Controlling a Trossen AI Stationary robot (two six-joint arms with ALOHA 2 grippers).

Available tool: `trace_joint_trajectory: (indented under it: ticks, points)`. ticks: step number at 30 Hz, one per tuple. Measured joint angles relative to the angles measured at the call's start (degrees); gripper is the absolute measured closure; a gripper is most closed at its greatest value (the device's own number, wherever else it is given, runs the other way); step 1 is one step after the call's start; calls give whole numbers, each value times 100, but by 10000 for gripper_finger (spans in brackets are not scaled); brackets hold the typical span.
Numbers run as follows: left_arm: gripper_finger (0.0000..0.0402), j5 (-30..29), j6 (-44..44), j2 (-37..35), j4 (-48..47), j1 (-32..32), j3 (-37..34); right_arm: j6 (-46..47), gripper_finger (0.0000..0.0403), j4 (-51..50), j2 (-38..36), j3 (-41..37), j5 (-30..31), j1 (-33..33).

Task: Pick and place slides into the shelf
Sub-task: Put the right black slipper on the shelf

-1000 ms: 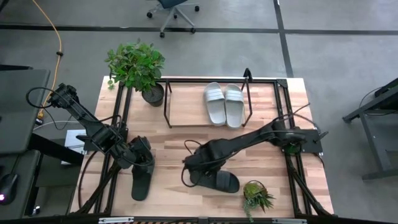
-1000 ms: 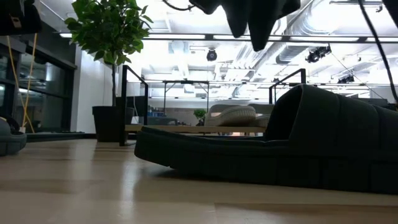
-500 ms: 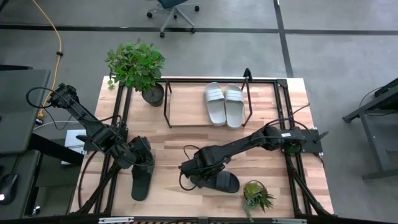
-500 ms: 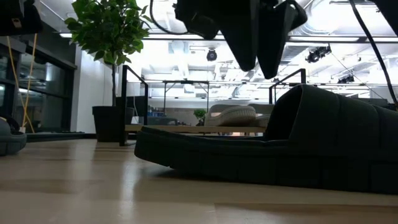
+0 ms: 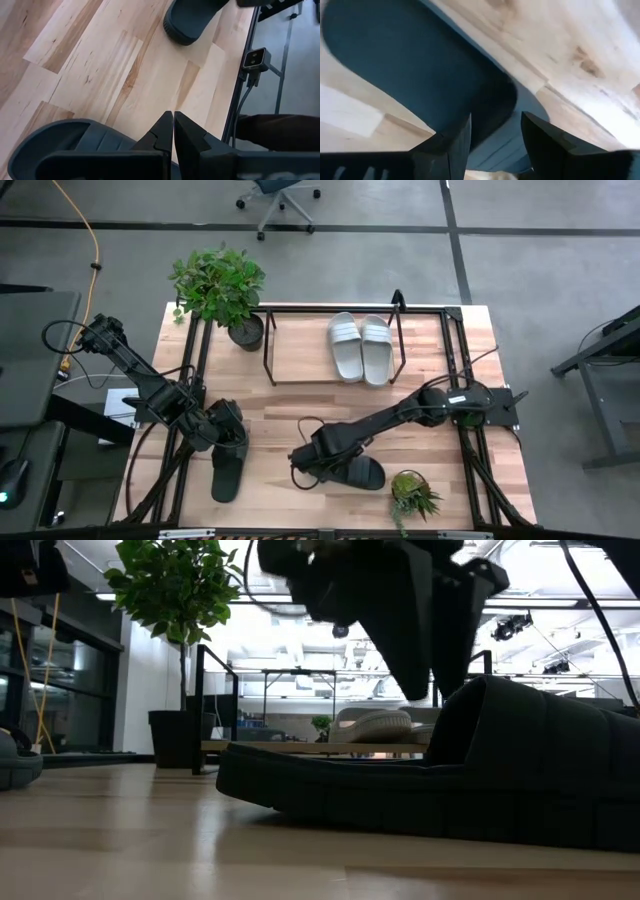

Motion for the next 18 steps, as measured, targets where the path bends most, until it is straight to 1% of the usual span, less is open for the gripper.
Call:
trace_joint_trajectory:
  ticks: [3,7,18]
  points:
    - [396,2,0,0,7,0,0,-76,238,13,141,2,-101,50]
    - [396,11,0,0,15,0,0,-107,238,58,240,13,-67,162]
    - [396,9,4,0,35,0,0,-61,238,-6,242,7,15,243]
